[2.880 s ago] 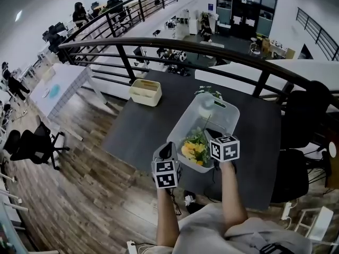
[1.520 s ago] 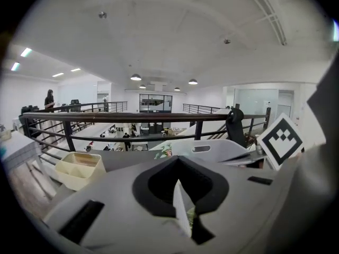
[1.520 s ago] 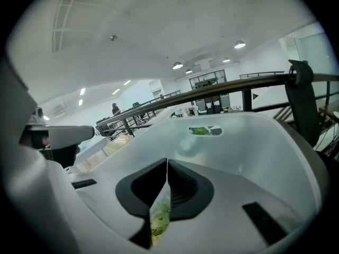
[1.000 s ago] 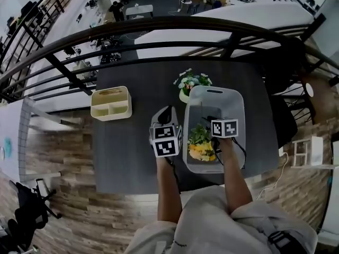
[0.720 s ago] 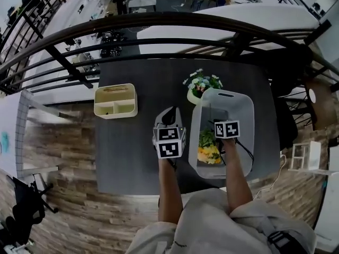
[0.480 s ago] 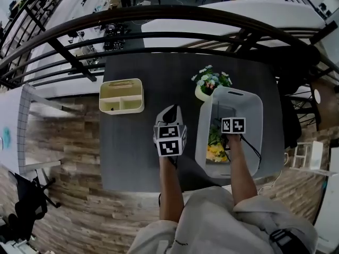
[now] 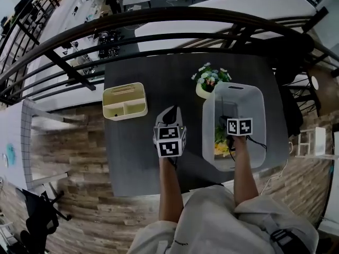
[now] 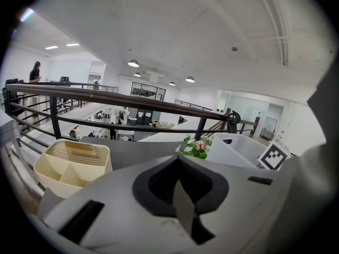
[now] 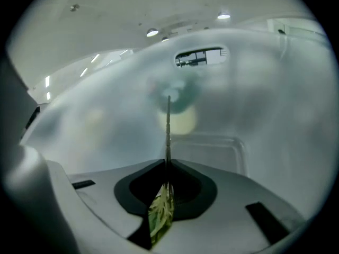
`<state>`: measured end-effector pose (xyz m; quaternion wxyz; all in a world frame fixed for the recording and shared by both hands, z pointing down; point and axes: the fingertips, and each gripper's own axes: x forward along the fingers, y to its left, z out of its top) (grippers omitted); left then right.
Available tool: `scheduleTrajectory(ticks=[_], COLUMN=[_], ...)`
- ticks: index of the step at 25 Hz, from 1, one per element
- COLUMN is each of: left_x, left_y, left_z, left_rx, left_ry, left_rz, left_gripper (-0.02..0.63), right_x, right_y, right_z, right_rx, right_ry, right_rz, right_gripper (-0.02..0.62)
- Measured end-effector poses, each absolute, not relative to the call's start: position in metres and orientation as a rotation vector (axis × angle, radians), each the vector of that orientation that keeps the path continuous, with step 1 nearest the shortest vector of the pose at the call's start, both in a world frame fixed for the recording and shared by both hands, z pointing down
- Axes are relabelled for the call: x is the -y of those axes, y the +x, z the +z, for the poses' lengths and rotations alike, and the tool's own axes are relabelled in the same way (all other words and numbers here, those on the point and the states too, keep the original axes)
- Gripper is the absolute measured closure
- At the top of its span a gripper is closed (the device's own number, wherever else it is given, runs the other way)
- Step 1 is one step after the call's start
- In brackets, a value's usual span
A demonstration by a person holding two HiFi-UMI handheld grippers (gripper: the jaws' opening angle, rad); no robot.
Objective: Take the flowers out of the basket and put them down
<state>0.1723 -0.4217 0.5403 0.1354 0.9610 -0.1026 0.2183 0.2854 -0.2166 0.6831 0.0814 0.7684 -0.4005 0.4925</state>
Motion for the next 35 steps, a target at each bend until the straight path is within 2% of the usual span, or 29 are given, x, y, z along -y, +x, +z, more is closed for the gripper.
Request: scheduleTrajectory(ticks=[11, 18, 25, 30, 35], left_x=[0.363, 0.321, 0.284, 0.242, 0.224], left_y=[0.162, 0.155, 0.15, 0.128, 0.102], left_z=[0.51, 0.497, 0.47, 0.457, 0.444], left_rx=[0.093, 0.034, -0.02, -0.063, -0.053], left_ry=[2.844, 2.874, 2.946, 2.991, 3.029], left_rz=[0.579, 0.583, 0.532, 0.542, 0.526], left_gripper=[0.586, 0.586, 0.586, 0.586, 0.586], right_x=[0.183, 0.15, 0.106, 0.064, 0.049], right_y=[0.271, 0.262, 0.259, 0.239, 0.211], right_z=[0.56, 0.51, 0.446, 0.394, 0.377], right_rx=[1.243, 1.281, 1.235, 1.261, 1.314], right_ry=[2.701, 2.916, 3.118, 3.207, 3.251], right_rz=[1.036, 0.917, 0.661, 0.491, 0.426], right_gripper=[0.547, 0.548, 0.548, 0.548, 0.548])
